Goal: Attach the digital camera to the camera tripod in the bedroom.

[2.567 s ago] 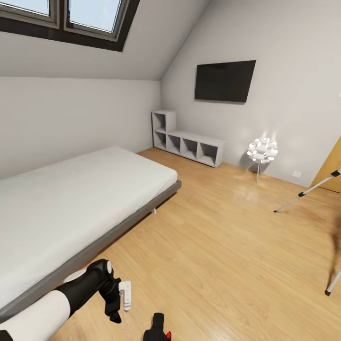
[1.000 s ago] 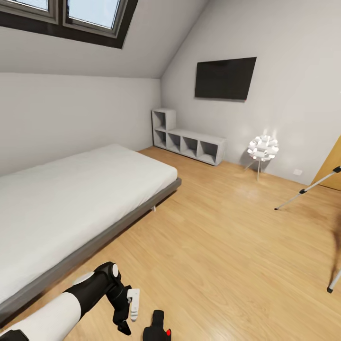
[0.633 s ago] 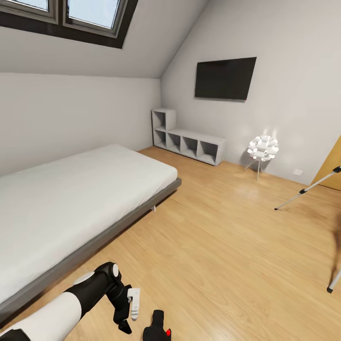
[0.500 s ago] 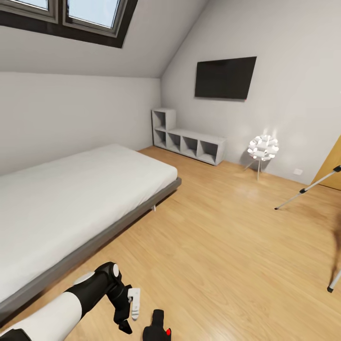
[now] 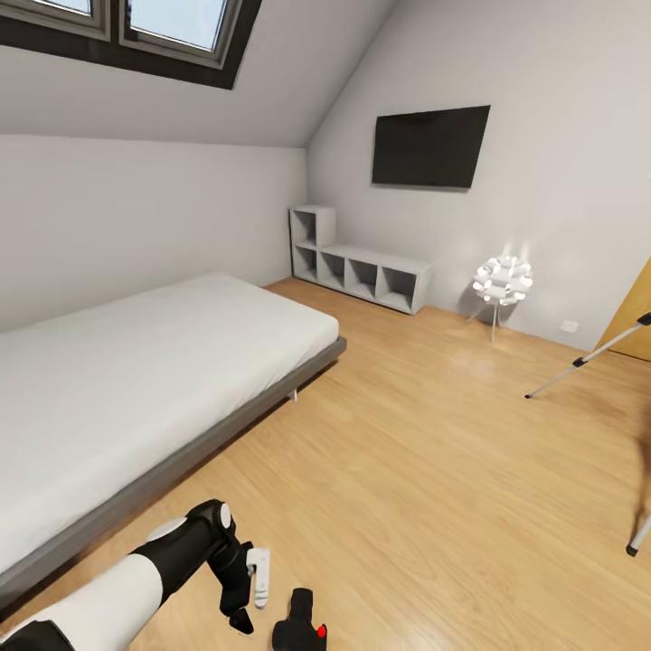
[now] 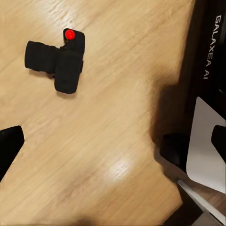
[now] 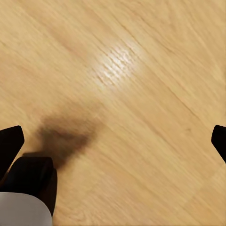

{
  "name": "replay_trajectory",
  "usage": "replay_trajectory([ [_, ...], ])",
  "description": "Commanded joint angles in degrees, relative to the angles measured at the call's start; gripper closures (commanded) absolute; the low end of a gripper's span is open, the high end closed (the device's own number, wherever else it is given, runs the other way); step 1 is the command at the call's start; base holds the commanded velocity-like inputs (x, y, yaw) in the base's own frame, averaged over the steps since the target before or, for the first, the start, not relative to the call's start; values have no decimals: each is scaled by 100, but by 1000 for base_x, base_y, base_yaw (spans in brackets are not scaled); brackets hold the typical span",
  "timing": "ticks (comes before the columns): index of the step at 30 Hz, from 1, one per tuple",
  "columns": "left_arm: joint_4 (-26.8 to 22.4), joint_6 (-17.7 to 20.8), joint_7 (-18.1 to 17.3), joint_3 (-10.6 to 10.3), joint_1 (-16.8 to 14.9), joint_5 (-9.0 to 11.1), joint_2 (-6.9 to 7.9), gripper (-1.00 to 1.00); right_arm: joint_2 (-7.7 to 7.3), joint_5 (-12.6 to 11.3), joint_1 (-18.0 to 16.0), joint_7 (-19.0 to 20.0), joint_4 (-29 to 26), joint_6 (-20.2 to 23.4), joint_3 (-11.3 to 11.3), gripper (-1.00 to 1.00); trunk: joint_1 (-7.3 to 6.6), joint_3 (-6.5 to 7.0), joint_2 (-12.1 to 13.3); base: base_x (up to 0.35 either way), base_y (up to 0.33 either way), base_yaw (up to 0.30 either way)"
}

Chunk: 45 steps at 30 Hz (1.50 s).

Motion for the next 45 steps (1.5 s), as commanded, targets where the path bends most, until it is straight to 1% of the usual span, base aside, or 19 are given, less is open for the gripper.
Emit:
replay_trajectory([
  [1,-15,60,-18,-23,-3,7,5,-100,-2,1,-2,17,0,-5,3,-100,-1,-5,-2,0,0,0],
  [2,-5,40,38,-7,-80,-8,1,-100,-2,1,0,17,-1,-4,3,-100,21,-23,-42,0,0,0],
  [5,1,-2,137,6,-135,-20,-2,-100,-2,1,1,15,0,-3,3,-100,87,-77,-163,0,0,0],
  [11,-4,-328,828,-33,-162,-39,-38,-100,-6,1,3,13,1,0,5,-100,219,-185,-403,0,0,0],
  [13,2,-474,989,-39,-165,-33,-46,-100,-8,1,3,13,1,-1,4,-100,263,-221,-484,0,0,0],
  [15,9,-564,1075,-46,-167,-26,-60,-100,-9,1,2,12,1,1,6,-100,307,-257,-564,0,0,0],
  [20,16,-625,1090,-97,-167,-39,-79,-100,-4,1,-1,12,1,5,9,-100,417,-346,-764,0,0,0],
  [27,20,-613,1103,-182,-169,-127,-93,-100,-2,1,-1,12,2,4,11,-100,570,-472,-1045,0,0,0],
  [36,21,-666,1145,-199,-166,-204,-54,-100,-11,-4,-4,31,7,15,16,-100,768,-634,-1406,0,0,0],
  [40,21,-908,1147,-170,-169,-194,-20,-100,-16,-23,-8,50,-12,45,-1,-100,856,-705,-1567,0,0,0],
  [41,21,-908,1147,-170,-169,-194,-20,-100,-16,-23,-8,50,-12,45,-1,-100,878,-723,-1607,0,0,0],
  [42,24,-1171,1123,-150,-178,-175,9,-100,-30,-42,-81,48,-95,74,-16,-100,900,-741,-1647,0,0,0],
  [45,23,-1355,1075,-139,-205,-163,28,-100,-37,-62,-337,51,-347,266,-28,-100,966,-795,-1767,0,0,0],
])
